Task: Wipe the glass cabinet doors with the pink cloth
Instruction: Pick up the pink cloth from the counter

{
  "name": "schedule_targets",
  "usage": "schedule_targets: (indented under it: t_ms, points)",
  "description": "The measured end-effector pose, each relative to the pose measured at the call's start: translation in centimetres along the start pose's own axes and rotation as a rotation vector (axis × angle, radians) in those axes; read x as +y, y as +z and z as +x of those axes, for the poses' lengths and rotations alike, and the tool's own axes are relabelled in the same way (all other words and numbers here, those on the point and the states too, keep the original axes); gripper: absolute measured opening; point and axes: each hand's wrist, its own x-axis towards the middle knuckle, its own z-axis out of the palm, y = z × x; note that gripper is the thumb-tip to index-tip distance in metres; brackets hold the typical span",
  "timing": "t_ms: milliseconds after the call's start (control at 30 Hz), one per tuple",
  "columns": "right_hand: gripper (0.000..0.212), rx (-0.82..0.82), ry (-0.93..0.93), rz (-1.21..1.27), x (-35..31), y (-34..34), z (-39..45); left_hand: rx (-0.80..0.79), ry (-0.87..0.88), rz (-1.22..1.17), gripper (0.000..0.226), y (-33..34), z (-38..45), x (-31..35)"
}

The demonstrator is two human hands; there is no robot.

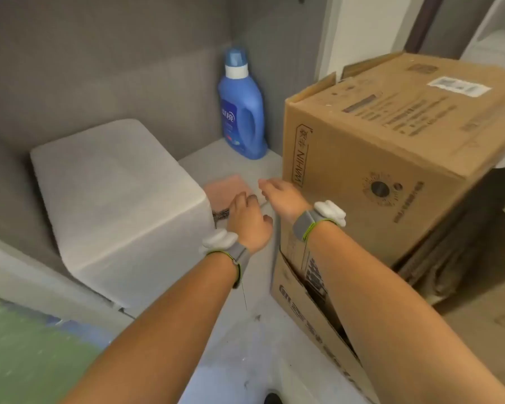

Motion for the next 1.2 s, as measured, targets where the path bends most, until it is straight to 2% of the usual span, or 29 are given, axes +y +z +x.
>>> schedule_targets:
  t_ms: [67,300,400,500,667,733,800,867,933,1100,1200]
  points:
    - [0.036,-0.024,0.018,0.104,0.4,0.6,1.3,0.002,-0.073,0.005,0.060,0.3,1.0,-0.2]
    - [0.036,-0.086,0.077,0.109,1.8,3.5,6.4,-0.024,-0.256,0.091,0.059,2.4,4.9,-2.1]
    - [0.038,-0.092,0.110,0.113,2.2,4.0,8.1,-0.061,-0.264,0.110,0.057,3.4,5.4,-3.2]
    - [0.040,-0.110,0.165,0.139,2.2,4.7,9.4,-0.017,-0.262,0.090,0.059,4.2,5.6,-4.1]
    - [0.063,-0.107,0.226,0.243,2.2,5.1,9.9,0.003,-0.213,0.080,0.066,4.8,5.0,-4.6]
    - [0.052,-0.117,0.246,0.282,2.1,4.9,9.3,0.002,-0.188,0.047,0.067,4.8,4.7,-4.9]
    - [0.007,-0.090,0.245,0.299,1.8,4.4,8.4,0.010,-0.158,-0.013,0.067,4.8,4.2,-4.8]
    - [0.020,-0.073,0.252,0.336,1.7,3.8,7.4,0.024,-0.101,-0.072,0.064,4.6,3.5,-4.6]
    - [0.019,-0.042,0.239,0.381,1.4,3.1,6.1,0.042,-0.045,-0.159,0.058,4.3,3.0,-4.2]
    - [0.027,0.070,0.176,0.487,0.3,2.3,1.4,0.084,-0.013,-0.581,0.048,2.0,0.1,-2.5]
    - [0.031,0.179,0.085,0.523,-1.0,2.4,-2.1,0.050,0.005,-0.769,0.042,-0.1,-2.2,-2.1]
